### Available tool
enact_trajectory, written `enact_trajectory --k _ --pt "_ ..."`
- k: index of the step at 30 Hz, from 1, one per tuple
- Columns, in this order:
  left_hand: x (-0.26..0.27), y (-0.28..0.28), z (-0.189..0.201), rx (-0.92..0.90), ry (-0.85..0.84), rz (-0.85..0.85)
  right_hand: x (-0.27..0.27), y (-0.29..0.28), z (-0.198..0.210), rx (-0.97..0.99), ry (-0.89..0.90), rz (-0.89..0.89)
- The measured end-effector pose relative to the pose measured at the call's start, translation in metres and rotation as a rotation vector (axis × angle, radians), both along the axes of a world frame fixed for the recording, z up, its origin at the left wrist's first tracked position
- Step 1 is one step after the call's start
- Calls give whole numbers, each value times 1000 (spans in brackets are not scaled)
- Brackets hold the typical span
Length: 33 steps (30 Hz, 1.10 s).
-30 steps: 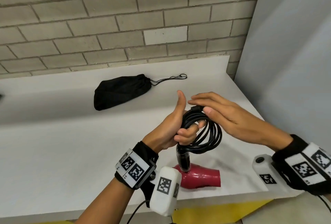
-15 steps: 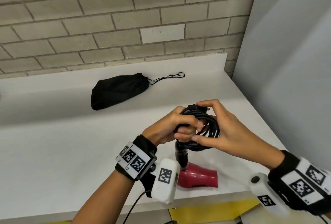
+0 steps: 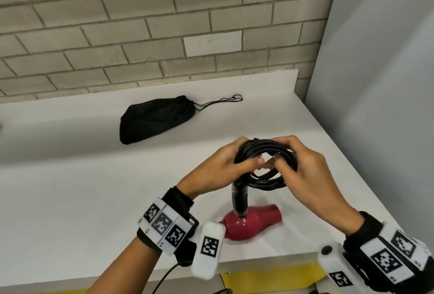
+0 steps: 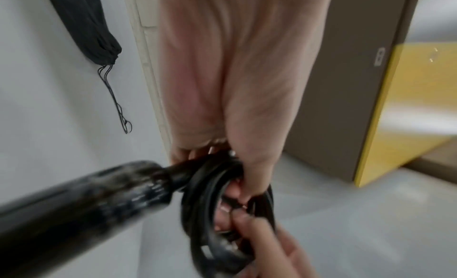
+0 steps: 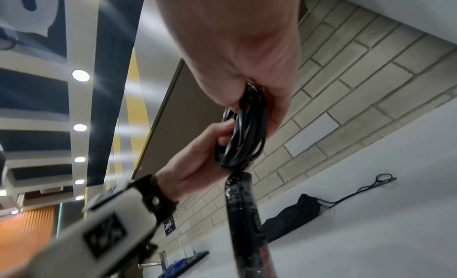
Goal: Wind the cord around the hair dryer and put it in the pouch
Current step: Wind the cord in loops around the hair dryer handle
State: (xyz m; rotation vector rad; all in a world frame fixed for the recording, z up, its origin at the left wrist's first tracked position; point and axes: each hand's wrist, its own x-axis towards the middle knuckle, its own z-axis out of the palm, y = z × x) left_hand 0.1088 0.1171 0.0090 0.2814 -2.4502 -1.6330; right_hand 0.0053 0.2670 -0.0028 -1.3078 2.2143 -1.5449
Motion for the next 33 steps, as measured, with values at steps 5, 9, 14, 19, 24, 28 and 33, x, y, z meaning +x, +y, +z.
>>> enact_trajectory --k 5,9,14,19,24,28,33 --pt "-5 17 -23 -67 159 235 -8 -3 -6 3 -429 33" --pt "-8 16 -28 -97 251 304 -6 -1 -4 6 -629 173" --pt "-8 12 -28 -60 270 217 -13 2 -13 -16 -762 251" --pt "-6 7 -28 47 215 134 -20 -1 -19 20 -602 360" --pt "-7 1 -27 53 220 164 -10 -8 -21 -104 134 58" --pt "-8 4 -28 14 241 186 -10 -14 -24 -165 815 -113" --pt "-8 6 -30 -42 299 235 -14 -12 -33 -208 985 -70"
